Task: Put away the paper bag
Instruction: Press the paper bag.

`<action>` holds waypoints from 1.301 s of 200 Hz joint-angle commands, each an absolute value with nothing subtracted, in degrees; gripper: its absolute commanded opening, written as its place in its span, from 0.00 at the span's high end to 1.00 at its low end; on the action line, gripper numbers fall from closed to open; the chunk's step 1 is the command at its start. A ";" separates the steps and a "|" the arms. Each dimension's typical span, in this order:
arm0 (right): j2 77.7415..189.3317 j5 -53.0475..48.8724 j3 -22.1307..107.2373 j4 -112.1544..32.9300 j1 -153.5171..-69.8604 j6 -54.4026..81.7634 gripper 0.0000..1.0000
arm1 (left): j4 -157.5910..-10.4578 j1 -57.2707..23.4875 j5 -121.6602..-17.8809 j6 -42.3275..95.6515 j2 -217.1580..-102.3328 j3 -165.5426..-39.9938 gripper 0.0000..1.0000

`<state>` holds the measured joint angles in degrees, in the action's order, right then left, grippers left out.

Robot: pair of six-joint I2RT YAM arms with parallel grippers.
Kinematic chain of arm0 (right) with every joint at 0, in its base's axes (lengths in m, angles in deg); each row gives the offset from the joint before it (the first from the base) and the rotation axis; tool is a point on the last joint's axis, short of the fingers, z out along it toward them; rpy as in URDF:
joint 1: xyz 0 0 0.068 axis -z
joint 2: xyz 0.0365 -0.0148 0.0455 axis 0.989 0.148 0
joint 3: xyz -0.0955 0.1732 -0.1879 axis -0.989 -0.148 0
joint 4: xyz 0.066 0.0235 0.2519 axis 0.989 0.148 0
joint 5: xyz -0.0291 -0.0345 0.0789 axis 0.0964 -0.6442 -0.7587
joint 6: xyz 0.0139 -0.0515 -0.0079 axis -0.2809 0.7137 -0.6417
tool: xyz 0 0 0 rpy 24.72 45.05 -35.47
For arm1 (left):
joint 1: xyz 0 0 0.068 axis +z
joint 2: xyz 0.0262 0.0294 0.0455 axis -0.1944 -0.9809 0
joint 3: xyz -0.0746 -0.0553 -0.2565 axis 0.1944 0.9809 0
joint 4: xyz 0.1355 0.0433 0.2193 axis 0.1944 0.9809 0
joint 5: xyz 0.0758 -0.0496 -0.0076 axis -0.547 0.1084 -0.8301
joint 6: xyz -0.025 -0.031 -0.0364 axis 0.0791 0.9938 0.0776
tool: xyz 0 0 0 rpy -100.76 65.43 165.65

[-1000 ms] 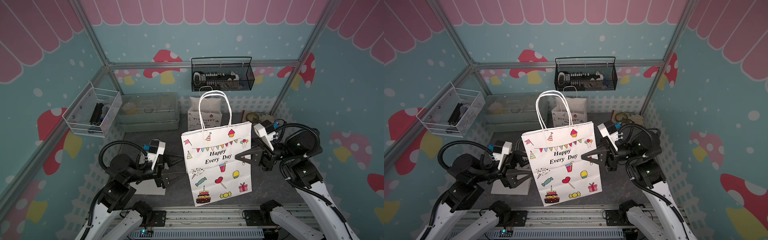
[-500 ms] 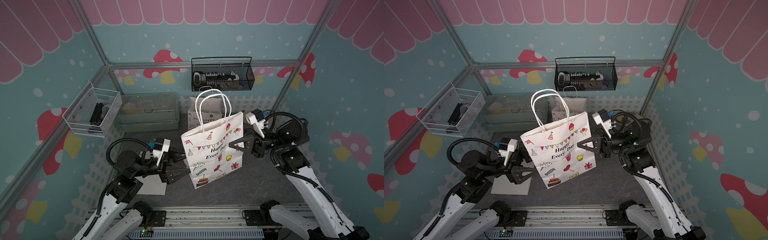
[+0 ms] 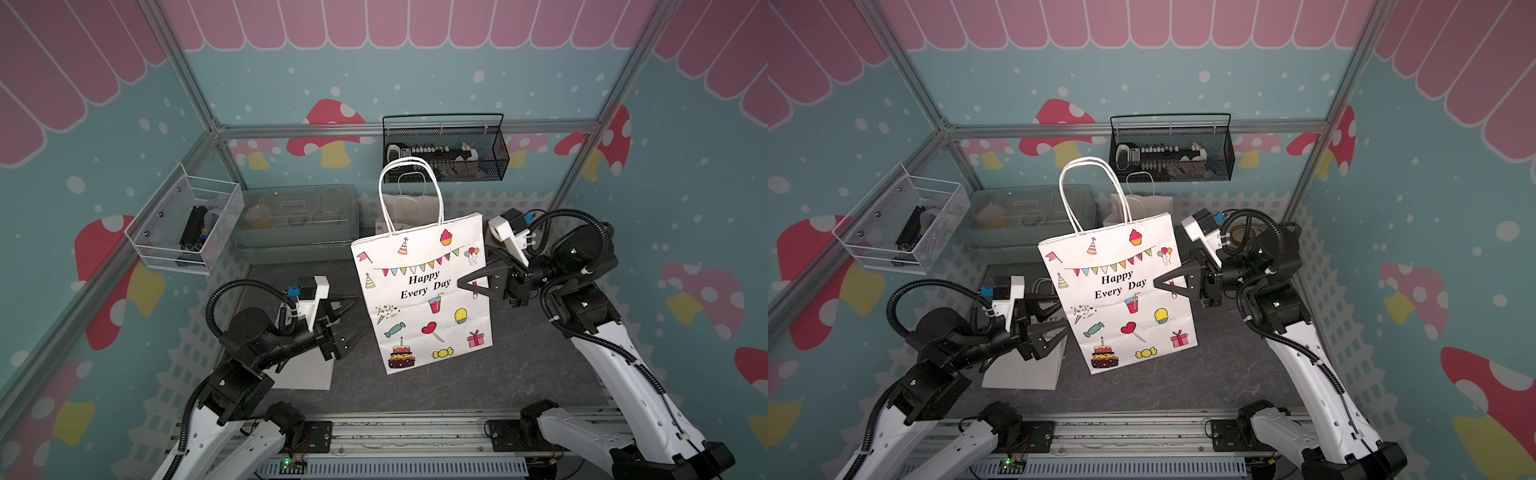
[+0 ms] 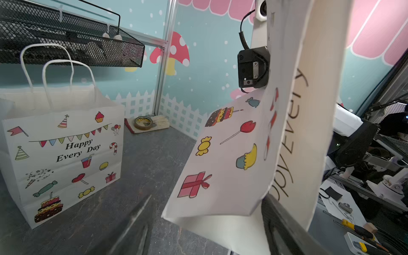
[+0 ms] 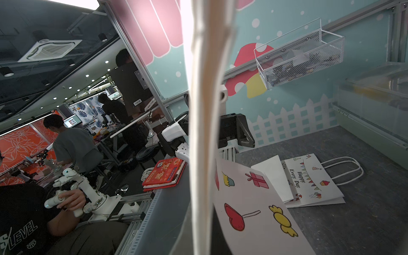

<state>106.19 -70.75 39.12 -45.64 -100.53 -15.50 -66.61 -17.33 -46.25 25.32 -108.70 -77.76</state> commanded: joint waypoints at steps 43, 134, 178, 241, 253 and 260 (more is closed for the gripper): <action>104.15 -69.11 37.72 -41.45 -100.23 -11.13 1.00 | -72.15 -16.98 -48.28 28.43 -106.72 -83.05 0.24; 104.11 -61.56 36.11 -36.90 -94.97 -7.52 1.00 | -78.01 -9.80 -39.55 30.99 -129.57 -99.38 0.23; 102.51 -61.78 37.26 -36.56 -92.57 -8.72 1.00 | -88.85 -8.39 -32.60 38.56 -128.91 -91.07 0.21; 100.66 -61.86 30.79 -49.25 -92.72 -17.51 1.00 | -102.77 -10.75 -31.15 48.02 -132.11 -85.52 0.21; 100.85 -61.55 30.75 -49.47 -92.68 -17.79 1.00 | -102.68 -12.01 -32.23 47.16 -132.13 -85.77 0.21; 100.95 -61.37 30.82 -49.34 -92.69 -17.71 1.00 | -102.87 -13.97 -32.20 46.87 -132.53 -86.12 0.21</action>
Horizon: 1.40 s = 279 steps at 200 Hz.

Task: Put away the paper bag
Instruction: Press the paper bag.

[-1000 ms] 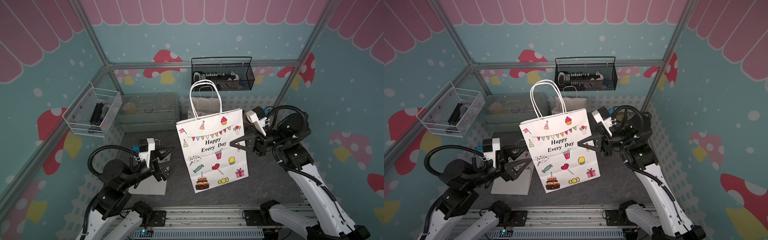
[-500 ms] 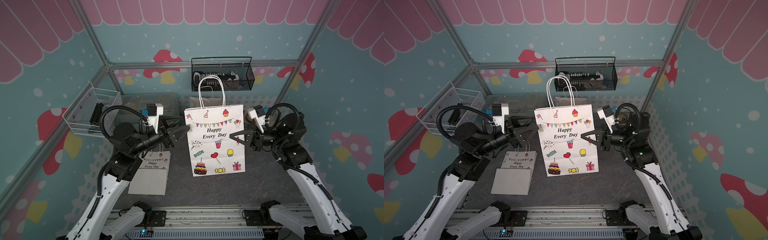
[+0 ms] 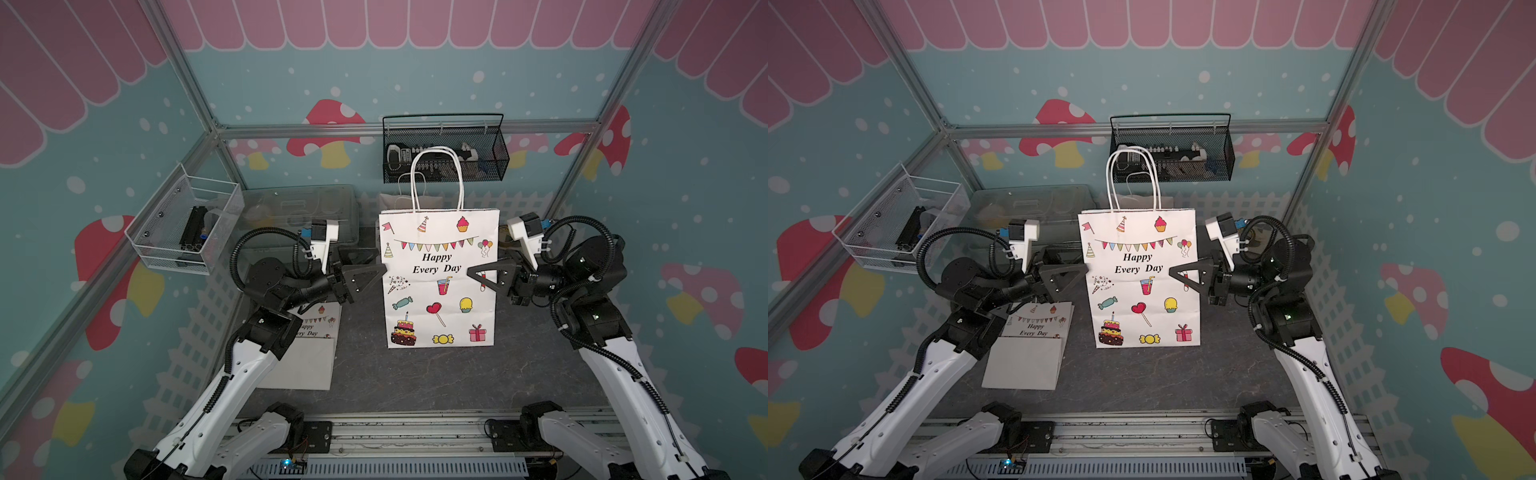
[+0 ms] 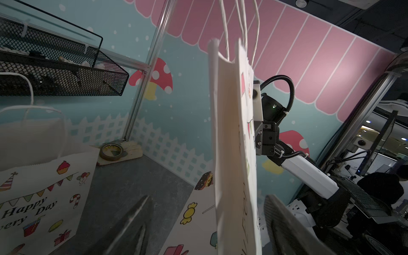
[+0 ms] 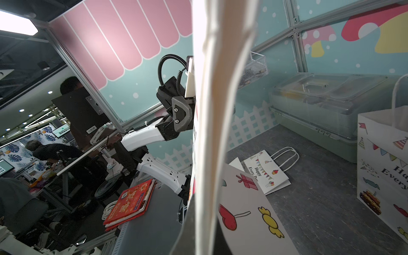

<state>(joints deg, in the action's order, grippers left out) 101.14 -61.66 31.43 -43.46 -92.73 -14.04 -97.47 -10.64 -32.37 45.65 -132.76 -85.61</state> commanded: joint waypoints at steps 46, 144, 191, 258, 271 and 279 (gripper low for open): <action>102.17 -57.37 31.60 -43.61 -92.76 -13.02 1.00 | -99.89 -19.81 -30.81 44.41 -135.64 -89.11 0.22; 101.12 -50.29 32.65 -36.99 -93.45 -8.49 1.00 | -91.10 -19.93 -30.55 39.24 -134.96 -90.22 0.26; 100.74 -49.06 33.16 -35.30 -93.62 -7.01 1.00 | -90.26 -19.91 -29.88 38.91 -135.40 -90.55 0.42; 99.97 -49.23 33.75 -34.74 -93.79 -6.60 1.00 | -87.41 -19.92 -29.84 37.40 -136.30 -90.99 0.65; 99.82 -49.37 33.67 -34.75 -93.86 -6.64 1.00 | -86.88 -19.96 -29.99 37.02 -136.40 -91.05 0.72; 99.71 -49.41 33.66 -34.78 -93.88 -6.73 1.00 | -86.74 -19.96 -30.01 36.96 -136.59 -91.18 0.77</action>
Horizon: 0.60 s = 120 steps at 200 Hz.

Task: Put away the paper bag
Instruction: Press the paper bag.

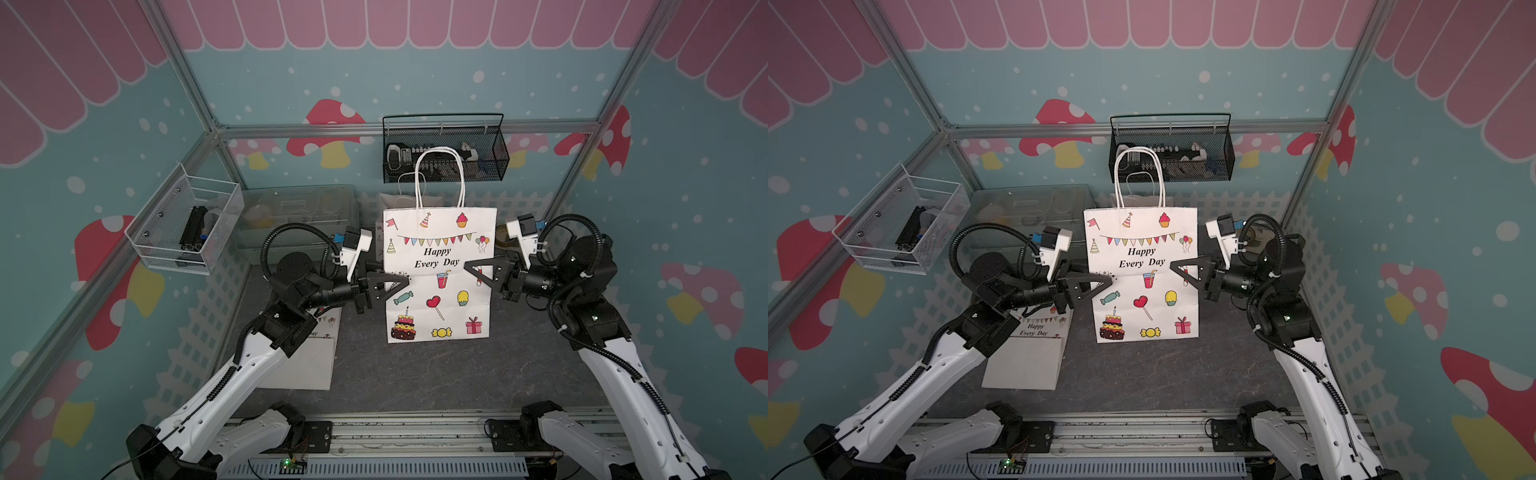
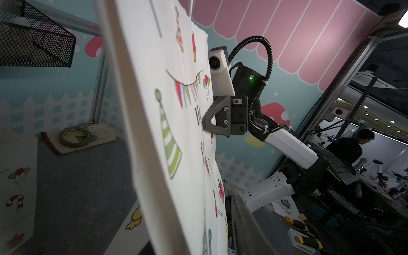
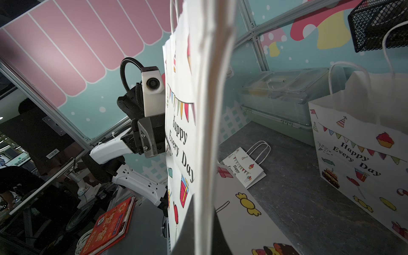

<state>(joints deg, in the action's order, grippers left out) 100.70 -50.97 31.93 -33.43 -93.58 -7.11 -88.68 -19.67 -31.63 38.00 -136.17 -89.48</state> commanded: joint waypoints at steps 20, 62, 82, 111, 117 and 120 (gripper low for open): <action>99.60 -49.67 33.57 -35.56 -93.88 -7.47 1.00 | -86.71 -19.96 -30.16 37.03 -137.08 -91.12 0.88; 99.21 -49.72 33.63 -36.51 -93.99 -8.66 0.98 | -83.18 -19.73 -31.30 34.98 -137.36 -91.77 1.00; 98.77 -49.72 33.74 -34.61 -93.97 -7.61 0.90 | -81.44 -18.98 -31.47 34.38 -137.34 -91.81 1.00; 97.37 -44.03 35.39 -21.34 -93.97 2.53 0.60 | -79.90 -16.93 -30.14 34.36 -136.80 -91.33 1.00; 97.09 -42.55 35.41 -19.79 -93.90 4.04 0.51 | -79.59 -16.43 -29.75 34.35 -136.66 -91.20 1.00; 96.98 -42.23 35.41 -19.23 -93.88 4.48 0.46 | -79.51 -16.16 -29.53 34.46 -136.47 -91.20 1.00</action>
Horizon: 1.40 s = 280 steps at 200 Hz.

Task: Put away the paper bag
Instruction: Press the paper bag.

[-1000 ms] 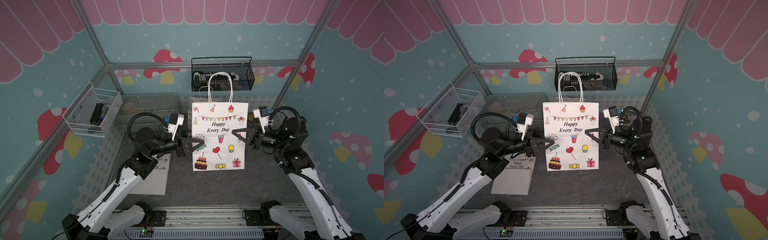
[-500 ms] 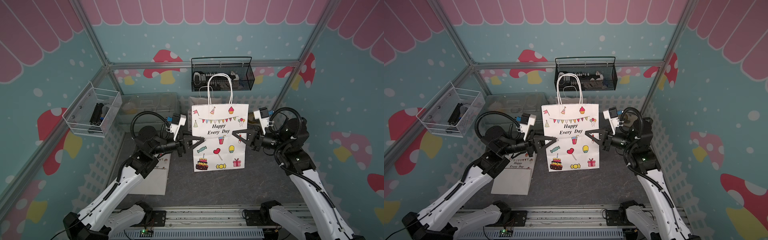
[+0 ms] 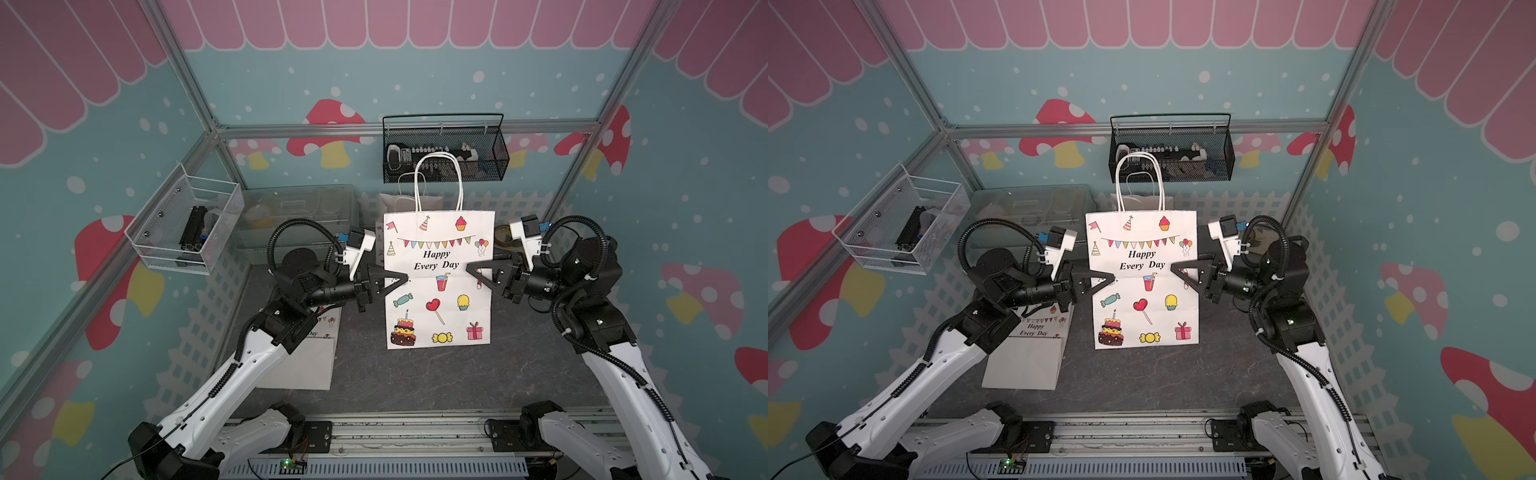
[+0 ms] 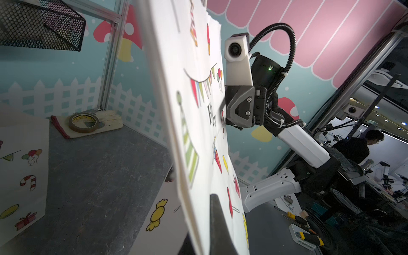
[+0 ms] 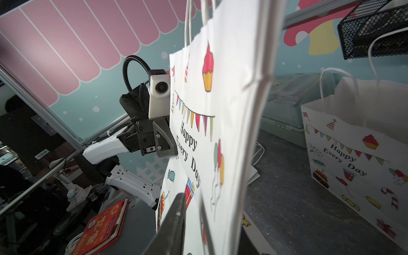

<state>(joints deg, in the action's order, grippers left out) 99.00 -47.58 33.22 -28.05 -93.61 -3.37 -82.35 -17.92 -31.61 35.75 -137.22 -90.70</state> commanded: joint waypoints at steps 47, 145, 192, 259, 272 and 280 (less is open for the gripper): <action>97.63 -47.08 34.70 -19.81 -93.81 5.49 0.01 | -80.27 -12.58 -24.90 36.52 -134.38 -89.40 1.00; 99.65 -57.06 33.28 -29.90 -93.79 -1.19 0.02 | -85.49 -10.33 -20.66 41.91 -133.89 -87.95 1.00; 99.31 -57.79 33.12 -30.24 -93.82 -0.92 0.02 | -87.51 -10.33 -19.96 43.48 -133.69 -87.56 1.00; 100.63 -56.71 36.46 -25.94 -93.75 4.90 0.01 | -91.08 -8.83 -19.19 46.99 -134.73 -86.34 1.00; 101.53 -56.79 36.85 -26.08 -93.71 5.44 0.01 | -93.73 -8.33 -18.77 49.08 -134.93 -85.65 1.00; 102.30 -57.04 37.07 -26.32 -93.74 5.45 0.01 | -95.26 -8.22 -18.48 50.27 -134.85 -85.41 1.00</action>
